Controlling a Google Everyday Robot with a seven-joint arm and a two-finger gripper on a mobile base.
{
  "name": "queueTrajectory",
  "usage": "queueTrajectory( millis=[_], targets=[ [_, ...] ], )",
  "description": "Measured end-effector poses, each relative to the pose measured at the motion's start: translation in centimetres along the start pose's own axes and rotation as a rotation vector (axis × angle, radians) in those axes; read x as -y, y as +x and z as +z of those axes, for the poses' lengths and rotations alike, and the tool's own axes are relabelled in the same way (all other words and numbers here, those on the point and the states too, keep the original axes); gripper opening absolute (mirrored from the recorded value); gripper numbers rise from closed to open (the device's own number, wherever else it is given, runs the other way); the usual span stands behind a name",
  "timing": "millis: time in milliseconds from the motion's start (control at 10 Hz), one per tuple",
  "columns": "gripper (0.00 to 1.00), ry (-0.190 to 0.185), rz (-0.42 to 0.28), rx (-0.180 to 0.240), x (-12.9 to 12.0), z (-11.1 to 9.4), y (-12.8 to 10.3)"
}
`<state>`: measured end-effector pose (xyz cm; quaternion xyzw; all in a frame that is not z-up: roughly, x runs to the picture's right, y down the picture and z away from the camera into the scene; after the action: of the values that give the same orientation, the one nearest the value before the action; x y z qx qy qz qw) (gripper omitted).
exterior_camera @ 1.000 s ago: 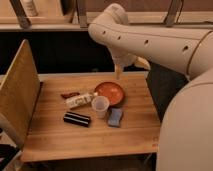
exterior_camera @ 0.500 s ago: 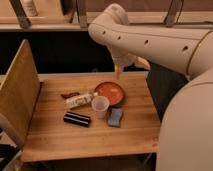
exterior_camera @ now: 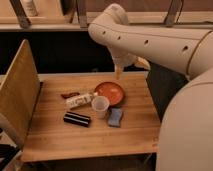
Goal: Place the white sponge in the ceramic bowl
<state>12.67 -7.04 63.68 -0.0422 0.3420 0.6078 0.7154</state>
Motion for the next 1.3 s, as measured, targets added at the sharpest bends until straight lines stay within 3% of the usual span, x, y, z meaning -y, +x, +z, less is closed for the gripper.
queueTrajectory(
  millis=[1100,1300],
  targets=[
    [0.8,0.0,0.001,0.003,0.04,-0.09,-0.02],
    [0.8,-0.03,0.013,-0.007,-0.29,0.31,-0.12]
  ],
)
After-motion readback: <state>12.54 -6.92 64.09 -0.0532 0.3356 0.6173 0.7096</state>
